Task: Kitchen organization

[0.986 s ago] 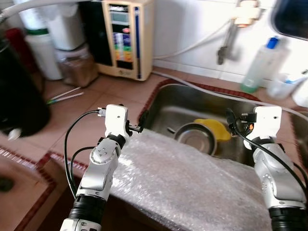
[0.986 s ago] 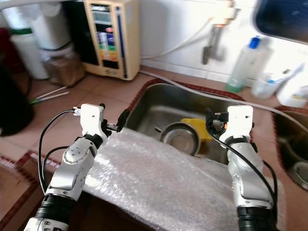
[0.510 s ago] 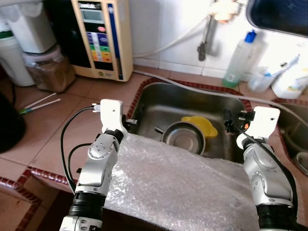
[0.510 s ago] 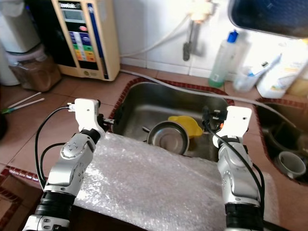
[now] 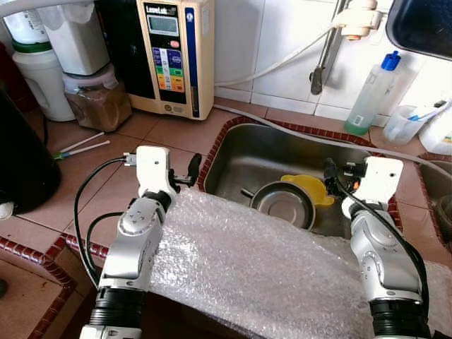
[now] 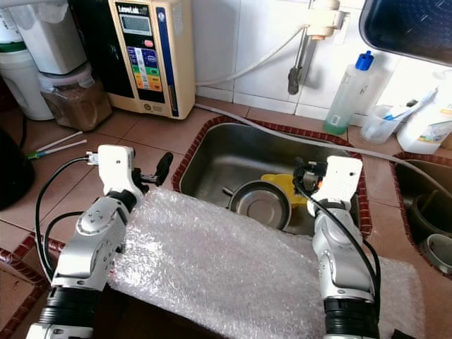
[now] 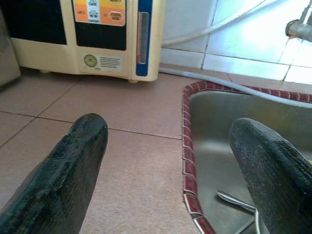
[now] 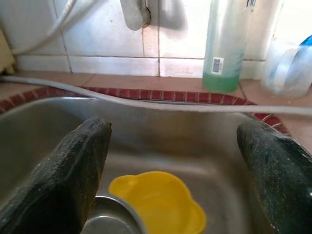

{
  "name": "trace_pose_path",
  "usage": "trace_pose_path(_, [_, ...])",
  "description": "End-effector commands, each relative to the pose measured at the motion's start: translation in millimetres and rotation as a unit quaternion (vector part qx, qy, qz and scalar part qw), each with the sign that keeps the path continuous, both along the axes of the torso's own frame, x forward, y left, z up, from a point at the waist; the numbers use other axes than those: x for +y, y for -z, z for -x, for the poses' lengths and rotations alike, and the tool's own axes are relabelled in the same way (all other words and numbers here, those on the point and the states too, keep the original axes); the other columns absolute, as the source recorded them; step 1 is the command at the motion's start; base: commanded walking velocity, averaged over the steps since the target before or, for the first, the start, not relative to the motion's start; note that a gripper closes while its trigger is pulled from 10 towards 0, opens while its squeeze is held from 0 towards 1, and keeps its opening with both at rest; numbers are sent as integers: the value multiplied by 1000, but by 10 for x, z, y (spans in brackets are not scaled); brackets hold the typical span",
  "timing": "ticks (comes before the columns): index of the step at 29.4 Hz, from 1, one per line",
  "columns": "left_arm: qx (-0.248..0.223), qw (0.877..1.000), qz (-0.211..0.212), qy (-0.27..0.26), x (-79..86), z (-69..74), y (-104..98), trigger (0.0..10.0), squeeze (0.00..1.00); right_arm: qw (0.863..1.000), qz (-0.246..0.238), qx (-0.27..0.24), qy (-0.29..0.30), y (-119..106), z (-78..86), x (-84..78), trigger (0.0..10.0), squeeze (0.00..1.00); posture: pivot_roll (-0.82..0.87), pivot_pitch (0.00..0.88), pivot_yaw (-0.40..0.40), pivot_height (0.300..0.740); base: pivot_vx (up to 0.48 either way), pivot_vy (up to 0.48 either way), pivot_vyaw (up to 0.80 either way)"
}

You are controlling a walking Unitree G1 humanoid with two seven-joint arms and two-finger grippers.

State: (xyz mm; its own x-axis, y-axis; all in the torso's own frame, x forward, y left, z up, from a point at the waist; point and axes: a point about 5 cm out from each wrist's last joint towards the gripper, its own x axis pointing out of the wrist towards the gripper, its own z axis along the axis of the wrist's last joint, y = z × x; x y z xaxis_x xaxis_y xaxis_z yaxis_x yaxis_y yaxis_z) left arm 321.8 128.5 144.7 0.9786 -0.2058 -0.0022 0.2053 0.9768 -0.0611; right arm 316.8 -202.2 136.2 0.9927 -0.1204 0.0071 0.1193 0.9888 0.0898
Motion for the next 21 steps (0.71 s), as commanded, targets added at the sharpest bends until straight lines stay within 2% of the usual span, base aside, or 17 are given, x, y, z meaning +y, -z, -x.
trace_pose_path(1, [-11, 1000, 3, 1, -26, -37, -83, 10000, 0, 1000, -4, -12, -6, -60, -50, 25, 10000, 0, 16, 0, 7, 740, 0, 0, 0])
trace_pose_path(2, [-9, 1000, 11, -1, -36, -52, -95, 10000, 0, 1000, 6, -17, -24, -98, -80, 91, 10000, 0, 12, 0, 0, 740, 0, 0, 0])
trace_pose_path(6, [-8, 1000, 16, -9, -40, -73, -105, 10000, 0, 997, -11, -27, -65, -155, -111, 213, 10000, 0, 11, 0, -9, 740, 0, 0, 0])
trace_pose_path(7, [-7, 1000, 20, -11, -38, -75, -106, 10000, 0, 996, 7, -31, -84, -178, -110, 258, 10000, 0, 8, 0, -15, 740, 0, 0, 0])
trace_pose_path(9, [-5, 1000, 21, -12, -37, -76, -104, 10000, 0, 996, 21, -12, -84, -152, -110, 267, 10000, 0, 8, 0, -15, 740, 0, 0, 0])
trace_pose_path(10, [-3, 1000, 20, -14, -32, -75, -97, 10000, 0, 995, 10, -15, -102, -153, -92, 287, 10000, 0, 8, 0, -19, 740, 0, 0, 0])
trace_pose_path(13, [-1, 1000, 18, -18, -21, -78, -83, 10000, 0, 994, -11, -5, -111, -120, -83, 278, 10000, 0, 7, 0, -17, 740, 0, 0, 0])
trace_pose_path(16, [1, 1000, 17, -15, -33, -81, -76, 10000, 0, 996, -24, -6, -86, -116, -109, 191, 10000, 0, 8, 0, -13, 740, 0, 0, 0])
trace_pose_path(21, [4, 1000, 19, -12, -46, -93, -84, 10000, 0, 998, -6, 2, -64, -116, -132, 142, 10000, 0, 5, 0, -9, 740, 0, 0, 0])
